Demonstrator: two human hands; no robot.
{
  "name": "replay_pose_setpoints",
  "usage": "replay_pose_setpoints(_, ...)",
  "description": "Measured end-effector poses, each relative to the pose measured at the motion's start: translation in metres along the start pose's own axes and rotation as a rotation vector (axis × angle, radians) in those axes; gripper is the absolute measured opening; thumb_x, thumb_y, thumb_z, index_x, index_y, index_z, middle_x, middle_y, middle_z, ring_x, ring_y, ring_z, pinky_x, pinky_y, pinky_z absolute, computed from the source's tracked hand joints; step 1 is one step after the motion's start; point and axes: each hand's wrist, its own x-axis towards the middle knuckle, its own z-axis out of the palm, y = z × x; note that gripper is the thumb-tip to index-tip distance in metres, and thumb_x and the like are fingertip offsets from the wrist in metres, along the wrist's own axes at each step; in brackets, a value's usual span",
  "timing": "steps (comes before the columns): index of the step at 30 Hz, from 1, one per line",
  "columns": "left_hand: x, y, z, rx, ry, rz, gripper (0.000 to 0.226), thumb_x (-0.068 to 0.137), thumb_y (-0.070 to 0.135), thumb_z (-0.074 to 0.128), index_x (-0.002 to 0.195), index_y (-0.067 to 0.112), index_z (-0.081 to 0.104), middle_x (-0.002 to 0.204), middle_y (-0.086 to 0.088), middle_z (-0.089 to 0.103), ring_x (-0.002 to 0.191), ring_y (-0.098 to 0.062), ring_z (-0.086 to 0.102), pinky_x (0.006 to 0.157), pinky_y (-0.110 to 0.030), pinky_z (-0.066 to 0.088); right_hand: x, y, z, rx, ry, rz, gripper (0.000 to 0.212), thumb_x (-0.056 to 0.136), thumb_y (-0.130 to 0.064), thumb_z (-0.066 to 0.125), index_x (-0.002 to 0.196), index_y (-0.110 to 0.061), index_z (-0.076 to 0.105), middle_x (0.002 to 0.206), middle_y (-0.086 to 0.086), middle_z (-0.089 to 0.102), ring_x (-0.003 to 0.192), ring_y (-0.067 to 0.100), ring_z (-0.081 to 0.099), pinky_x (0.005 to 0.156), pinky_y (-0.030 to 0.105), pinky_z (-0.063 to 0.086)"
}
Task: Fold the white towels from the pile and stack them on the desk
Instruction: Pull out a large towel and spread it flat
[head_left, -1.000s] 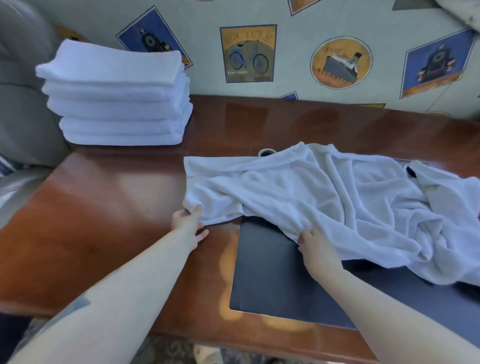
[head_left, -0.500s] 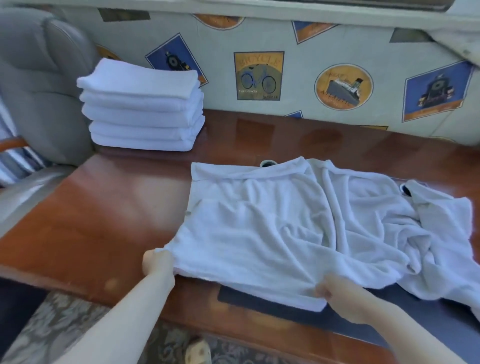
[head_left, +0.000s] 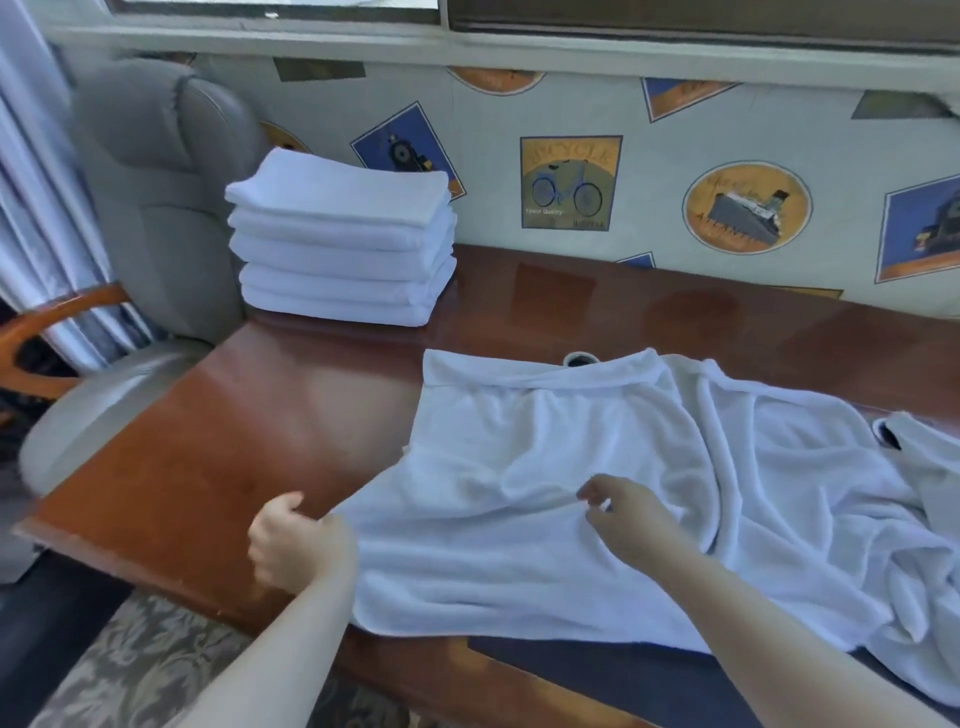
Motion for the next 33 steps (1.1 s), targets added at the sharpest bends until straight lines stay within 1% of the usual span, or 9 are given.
replay_pose_setpoints(4,-0.005,0.035,0.041,0.097,-0.266,0.704,0.037,0.072,-0.005,0.066,0.104,0.012,0.069,0.124,-0.005,0.063,0.121,-0.029,0.054,0.106,-0.045,0.031,0.048,-0.037,0.021,-0.113,0.072,-0.089,0.043,0.1,-0.02,0.042,0.141,-0.03,0.044,0.151,-0.001,0.037,0.136,0.018,0.035,0.103,0.033,0.038)
replay_pose_setpoints(6,-0.003,0.049,0.064,0.215,-0.48,0.894,0.036,0.087,0.009,0.062,0.122,0.017,0.063,0.142,-0.002,0.052,0.137,-0.024,0.041,0.115,-0.041,0.022,0.073,-0.057,0.035,-0.235,0.0,-0.091,0.05,0.103,-0.033,0.036,0.151,-0.039,0.024,0.163,0.0,0.009,0.149,0.021,0.011,0.115,0.043,0.025)
replay_pose_setpoints(8,0.003,0.054,0.092,0.458,-0.636,0.994,0.046,0.1,0.031,0.046,0.145,0.025,0.041,0.16,0.004,0.025,0.15,-0.015,0.013,0.12,-0.037,0.004,0.093,-0.071,0.052,-0.301,-0.143,0.012,0.055,0.102,-0.049,0.03,0.151,-0.05,0.004,0.163,-0.004,-0.015,0.15,0.022,-0.01,0.117,0.057,0.011)
replay_pose_setpoints(10,0.015,0.062,0.119,0.666,-0.797,0.979,0.056,0.103,0.044,0.032,0.155,0.025,0.02,0.165,0.004,0.005,0.151,-0.014,-0.002,0.12,-0.038,-0.002,0.112,-0.076,0.068,-0.309,-0.228,0.099,0.059,0.097,-0.061,0.027,0.148,-0.056,-0.003,0.16,-0.006,-0.026,0.148,0.023,-0.023,0.113,0.066,0.001)
replay_pose_setpoints(13,0.043,0.083,0.152,0.792,-0.961,0.882,0.065,0.103,0.049,0.028,0.157,0.021,0.005,0.165,0.001,-0.006,0.151,-0.016,-0.009,0.122,-0.04,-0.001,0.146,-0.075,0.069,-0.332,-0.229,0.109,0.067,0.09,-0.071,0.03,0.144,-0.062,-0.007,0.156,-0.01,-0.033,0.144,0.022,-0.032,0.108,0.072,-0.008)
replay_pose_setpoints(22,0.116,0.155,0.228,0.962,-1.105,0.958,0.088,0.098,0.053,0.044,0.154,0.023,-0.018,0.159,0.001,-0.029,0.147,-0.019,-0.024,0.122,-0.043,0.0,0.259,-0.086,0.025,-0.363,-0.292,0.105,0.093,0.077,-0.063,0.064,0.14,-0.068,-0.004,0.153,-0.012,-0.039,0.143,0.027,-0.033,0.104,0.078,-0.002)
replay_pose_setpoints(29,0.129,0.175,0.252,0.828,-1.075,0.953,0.082,0.099,0.046,0.047,0.156,0.022,-0.006,0.162,0.002,-0.02,0.15,-0.018,-0.017,0.121,-0.04,0.002,0.295,-0.108,0.012,-0.346,-0.273,0.193,0.092,0.079,-0.06,0.065,0.142,-0.066,-0.003,0.156,-0.009,-0.034,0.146,0.03,-0.025,0.11,0.072,-0.003)
replay_pose_setpoints(31,0.127,0.164,0.239,0.584,-0.975,0.844,0.076,0.095,0.038,0.057,0.156,0.02,0.014,0.165,0.001,-0.001,0.151,-0.017,-0.001,0.121,-0.037,0.012,0.292,-0.115,0.013,-0.345,-0.214,0.203,0.087,0.084,-0.056,0.061,0.146,-0.06,0.001,0.16,-0.006,-0.025,0.148,0.03,-0.019,0.113,0.067,-0.003)
replay_pose_setpoints(33,0.125,0.14,0.216,0.357,-0.789,0.702,0.069,0.087,0.034,0.069,0.145,0.016,0.036,0.155,-0.006,0.028,0.141,-0.026,0.024,0.111,-0.038,0.029,0.274,-0.119,0.026,-0.335,-0.019,0.166,0.073,0.092,-0.049,0.052,0.152,-0.047,0.011,0.164,-0.002,-0.009,0.15,0.028,-0.007,0.118,0.058,0.001)
